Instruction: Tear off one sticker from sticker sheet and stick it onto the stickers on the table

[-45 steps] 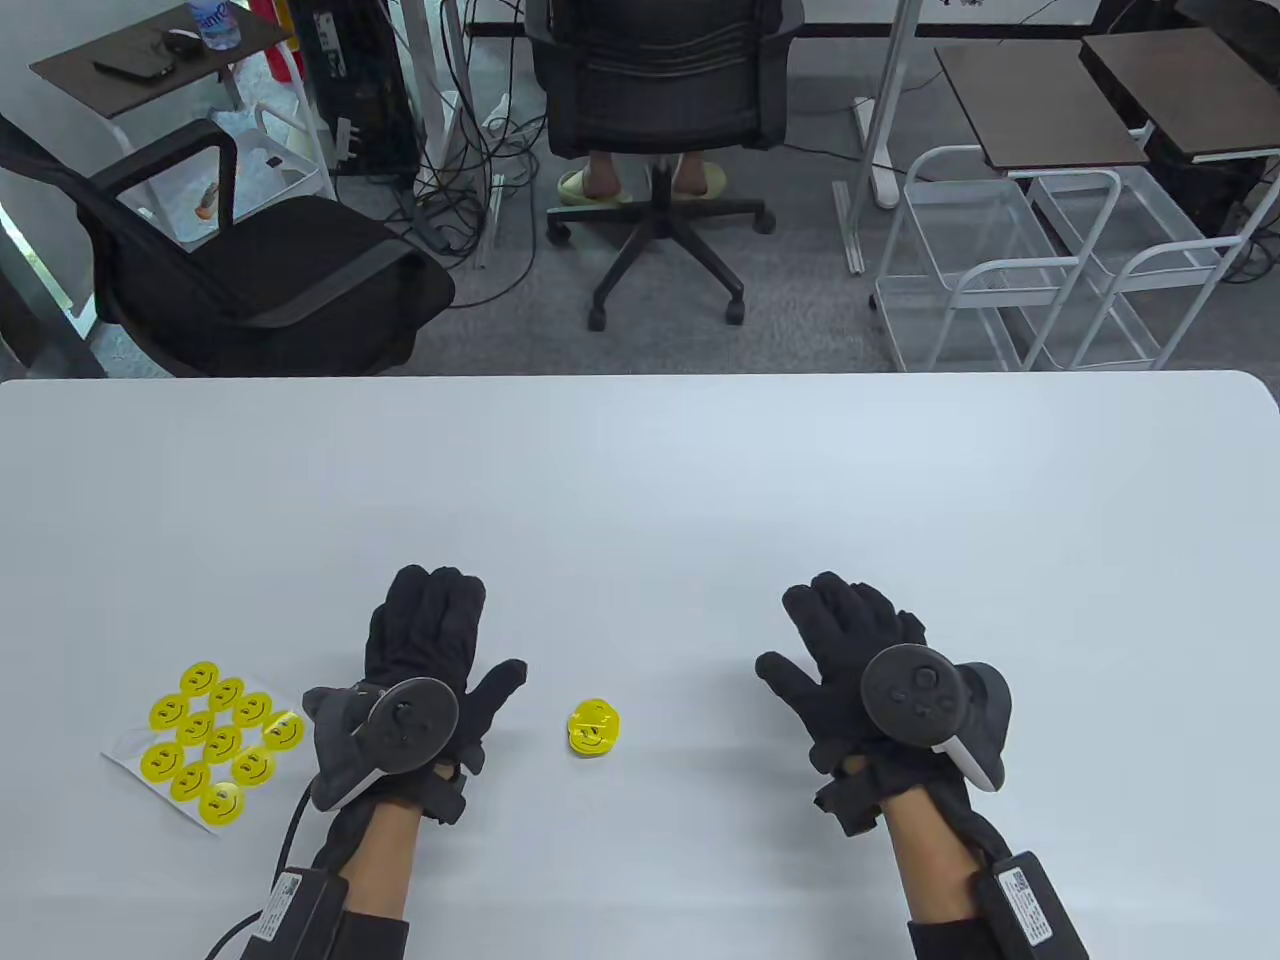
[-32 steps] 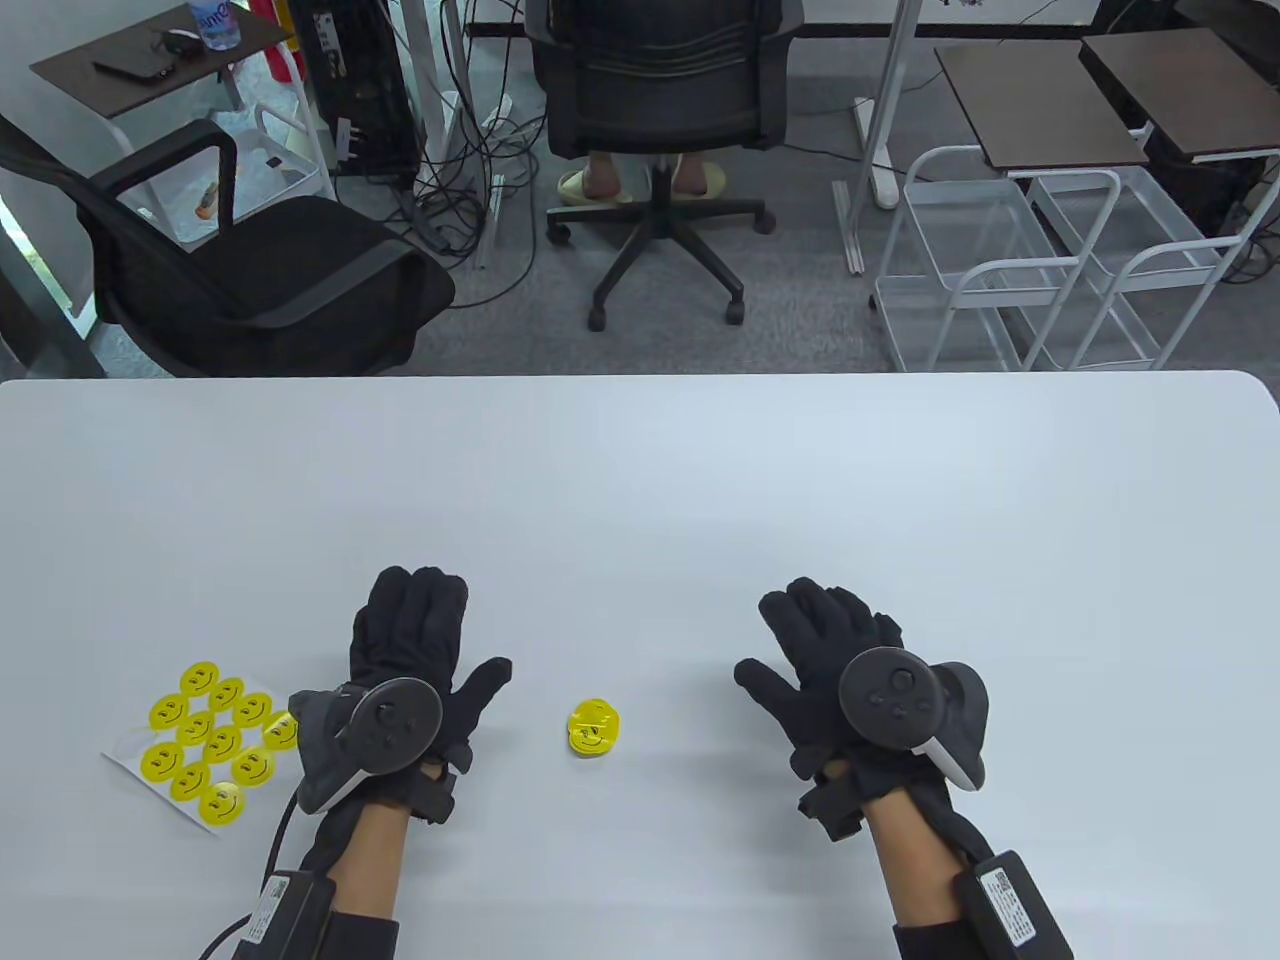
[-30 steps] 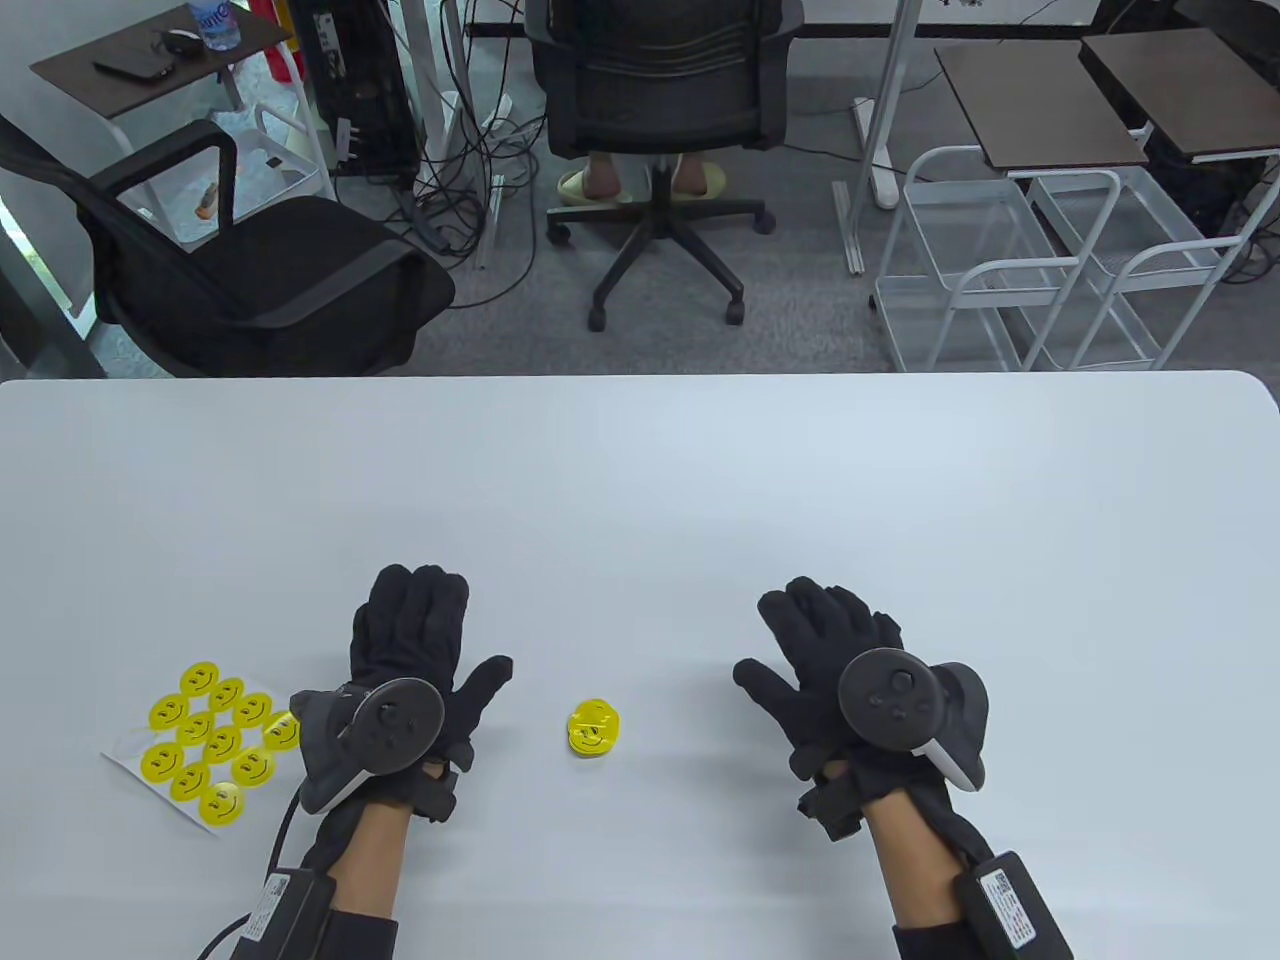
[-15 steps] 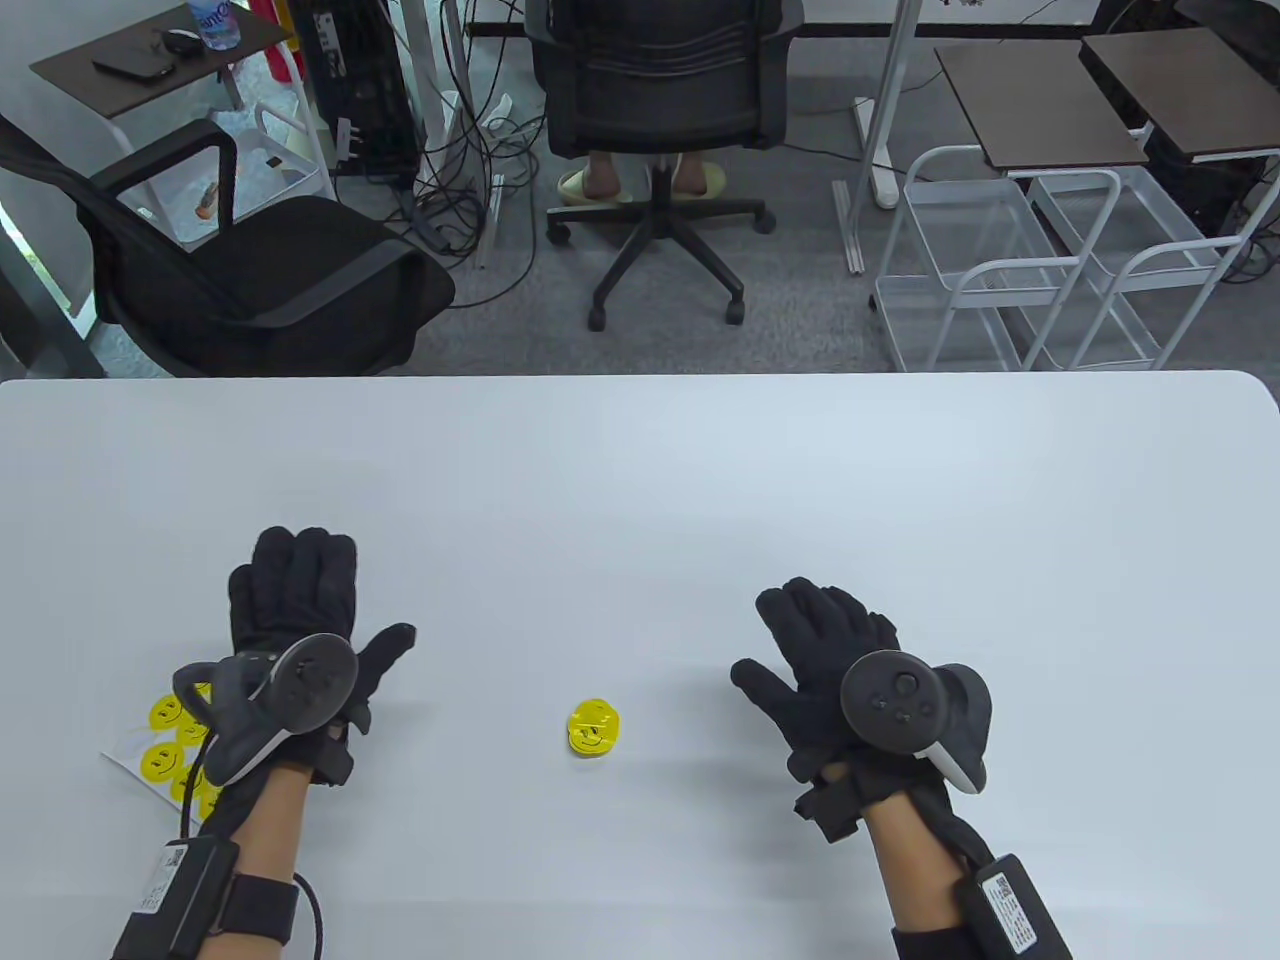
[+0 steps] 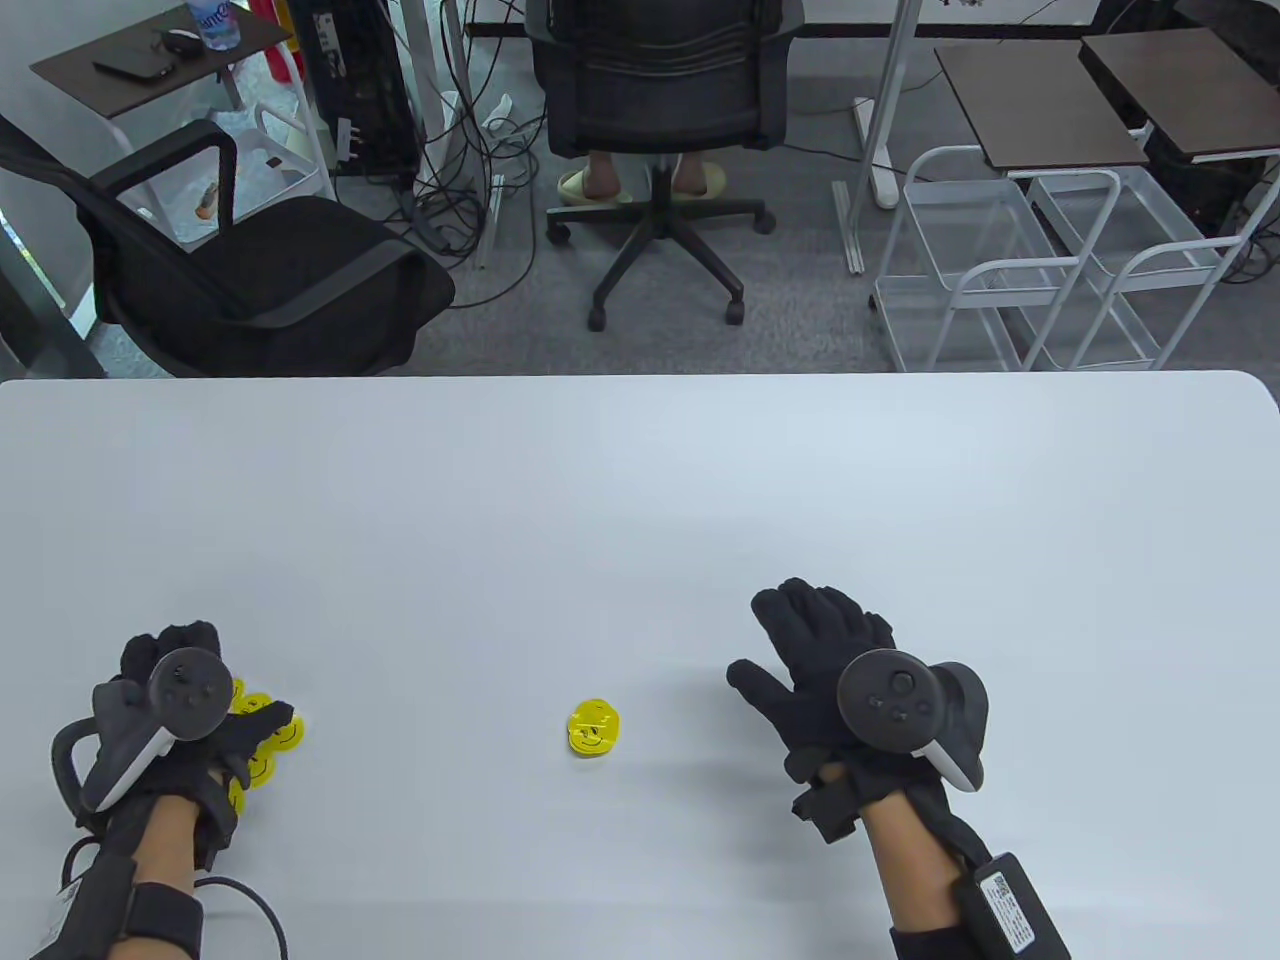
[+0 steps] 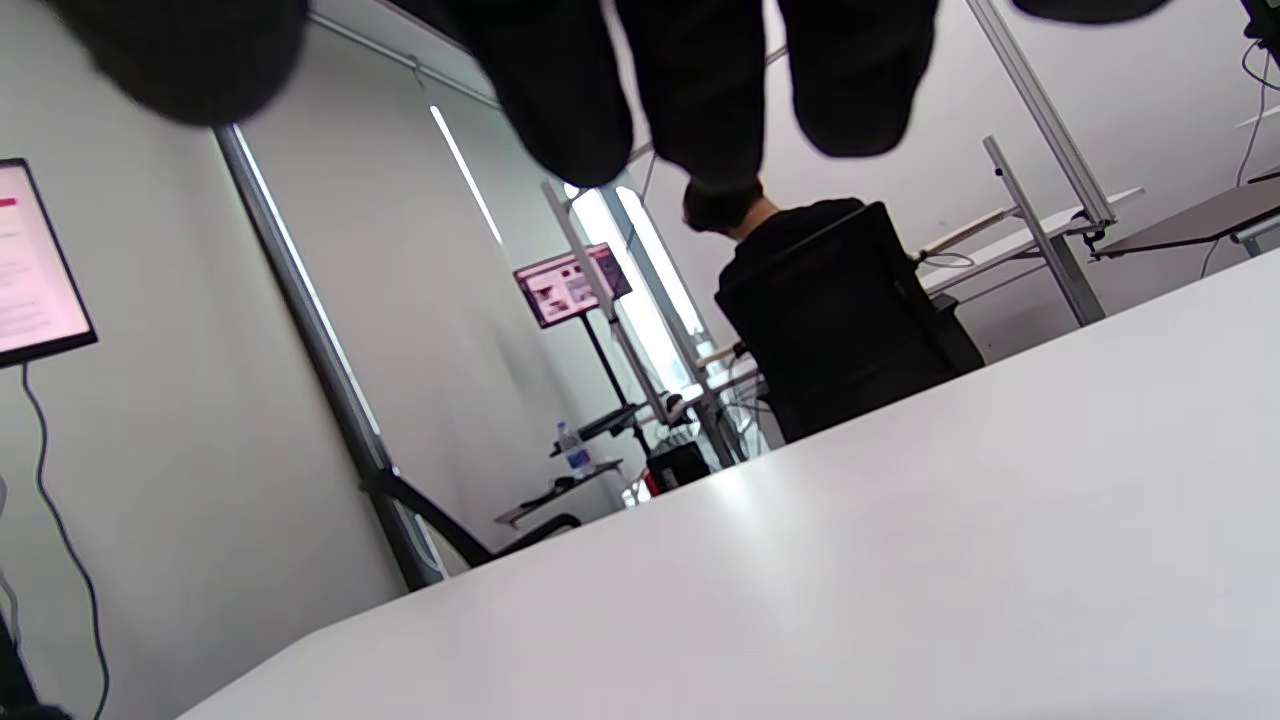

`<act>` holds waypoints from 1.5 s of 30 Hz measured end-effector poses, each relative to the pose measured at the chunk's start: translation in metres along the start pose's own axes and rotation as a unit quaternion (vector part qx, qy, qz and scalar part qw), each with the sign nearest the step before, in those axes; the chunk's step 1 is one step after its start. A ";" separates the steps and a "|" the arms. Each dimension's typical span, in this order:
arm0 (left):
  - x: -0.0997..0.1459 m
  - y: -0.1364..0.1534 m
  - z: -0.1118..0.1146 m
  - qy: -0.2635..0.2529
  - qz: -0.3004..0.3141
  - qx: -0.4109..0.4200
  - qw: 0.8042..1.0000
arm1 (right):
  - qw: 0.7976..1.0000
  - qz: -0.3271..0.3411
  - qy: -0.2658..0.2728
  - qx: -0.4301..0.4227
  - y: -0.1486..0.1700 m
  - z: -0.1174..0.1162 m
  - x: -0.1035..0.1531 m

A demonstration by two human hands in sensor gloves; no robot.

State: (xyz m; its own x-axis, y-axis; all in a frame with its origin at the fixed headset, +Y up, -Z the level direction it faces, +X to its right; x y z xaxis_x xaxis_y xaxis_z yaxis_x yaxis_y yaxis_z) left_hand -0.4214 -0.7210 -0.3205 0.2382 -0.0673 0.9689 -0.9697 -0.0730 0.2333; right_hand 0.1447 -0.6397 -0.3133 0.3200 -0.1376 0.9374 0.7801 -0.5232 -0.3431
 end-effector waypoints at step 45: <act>-0.011 -0.067 -0.035 -0.108 0.057 -0.023 0.992 | 1.000 0.004 -0.020 -0.009 -0.006 -0.008 -0.004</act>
State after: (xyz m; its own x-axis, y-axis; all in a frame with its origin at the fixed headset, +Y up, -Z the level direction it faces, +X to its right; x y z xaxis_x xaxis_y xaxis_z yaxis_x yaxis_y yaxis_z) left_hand -0.3612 -0.6807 -0.3440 0.1284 -0.2850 0.9499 -0.9912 -0.0066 0.1321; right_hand 0.1349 -0.6426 -0.3147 0.3478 -0.1078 0.9313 0.7674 -0.5379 -0.3489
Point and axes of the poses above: the tracker on the back of each hand, its own y axis roughly to the little-finger side, its own x axis roughly from the fingertips to the wrist, z = x × y, the point moved 3 cm from there along -x, roughly from the wrist to the fingertips, and after that the axes turned 11 degrees about -y, right-handed, at the moved point
